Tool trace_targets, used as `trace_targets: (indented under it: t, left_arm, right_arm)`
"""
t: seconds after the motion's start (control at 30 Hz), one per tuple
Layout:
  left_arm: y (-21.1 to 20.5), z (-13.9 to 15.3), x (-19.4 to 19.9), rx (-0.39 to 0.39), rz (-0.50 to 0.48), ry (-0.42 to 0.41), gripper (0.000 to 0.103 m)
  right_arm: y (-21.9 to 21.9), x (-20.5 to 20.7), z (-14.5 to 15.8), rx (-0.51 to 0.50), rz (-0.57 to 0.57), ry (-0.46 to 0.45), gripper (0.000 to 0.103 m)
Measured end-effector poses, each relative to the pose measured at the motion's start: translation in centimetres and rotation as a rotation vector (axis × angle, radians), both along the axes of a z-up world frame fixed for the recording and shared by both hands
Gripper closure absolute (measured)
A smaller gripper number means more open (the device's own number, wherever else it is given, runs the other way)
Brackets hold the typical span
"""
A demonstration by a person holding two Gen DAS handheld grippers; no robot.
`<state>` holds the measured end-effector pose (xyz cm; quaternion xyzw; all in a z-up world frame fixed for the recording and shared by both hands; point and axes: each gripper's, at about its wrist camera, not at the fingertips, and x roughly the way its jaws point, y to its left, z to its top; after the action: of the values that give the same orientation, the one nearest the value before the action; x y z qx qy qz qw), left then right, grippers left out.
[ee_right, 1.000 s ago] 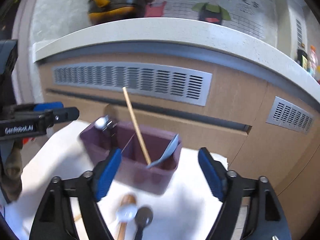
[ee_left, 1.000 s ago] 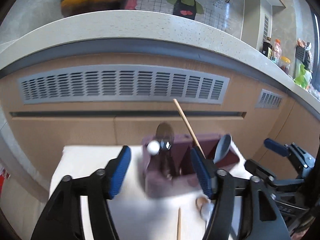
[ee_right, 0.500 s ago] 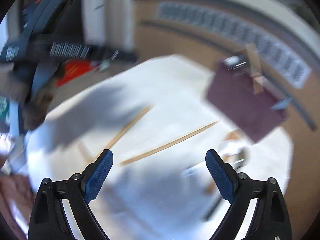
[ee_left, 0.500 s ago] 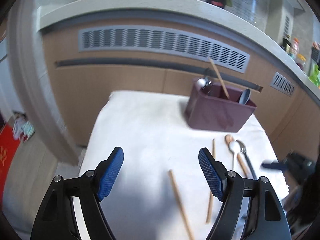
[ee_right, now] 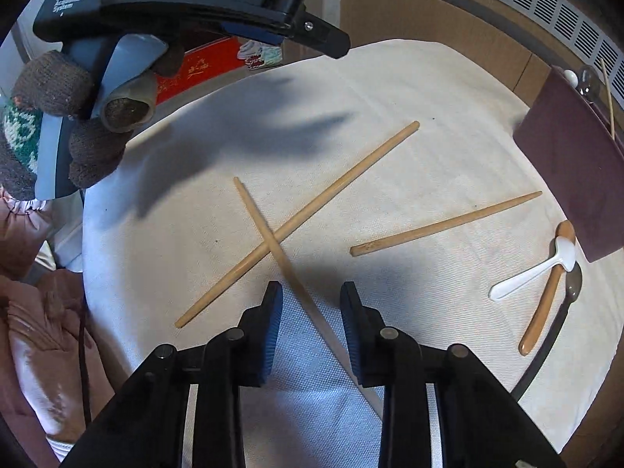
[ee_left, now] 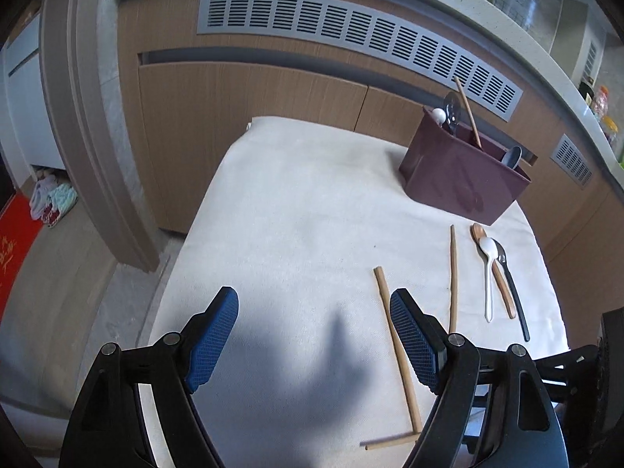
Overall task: Organize utensils
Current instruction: 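Release the chopstick and dark spoon into the caddy, withdraw both grippers, then grasp a chopstick with the left gripper while the right gripper grasps another chopstick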
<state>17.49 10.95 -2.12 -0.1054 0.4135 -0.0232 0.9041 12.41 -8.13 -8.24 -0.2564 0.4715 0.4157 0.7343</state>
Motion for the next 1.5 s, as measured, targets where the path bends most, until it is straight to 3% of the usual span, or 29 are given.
trace_targets:
  t: [0.1, 0.23, 0.4, 0.67, 0.77, 0.83, 1.0, 1.5]
  left_arm:
    - [-0.1, -0.3, 0.1, -0.008, -0.005, 0.011, 0.023]
    - [-0.3, -0.4, 0.0, -0.019, -0.021, 0.024, 0.023]
    - [-1.1, -0.8, 0.4, -0.020, -0.046, 0.049, 0.023]
    - [-4.3, -1.7, 0.8, -0.023, -0.143, 0.099, 0.023]
    - [-6.0, -2.1, 0.8, -0.012, -0.196, 0.114, 0.033]
    - [-7.1, -2.5, 1.1, 0.015, -0.219, 0.135, 0.052]
    - [-9.0, -3.9, 2.1, 0.081, -0.226, 0.190, 0.072]
    - [-14.3, -3.9, 3.0, 0.177, -0.370, 0.194, 0.072]
  right_arm:
    - [-0.1, 0.2, -0.3, -0.010, -0.014, 0.007, 0.079]
    - [-0.4, 0.3, -0.1, -0.017, -0.028, -0.002, 0.097]
    - [-2.4, -0.2, 0.6, 0.025, -0.096, -0.006, 0.098]
    - [-9.8, 2.2, 2.6, 0.158, -0.370, -0.010, 0.098]
    - [-12.0, 3.1, 2.8, 0.190, -0.465, -0.027, 0.097]
    - [-13.0, 3.7, 2.9, 0.214, -0.511, -0.031, 0.097]
    - [-15.3, 4.1, 2.8, 0.241, -0.586, -0.052, 0.097]
    - [-18.5, 4.1, 0.6, 0.230, -0.697, -0.037, 0.097]
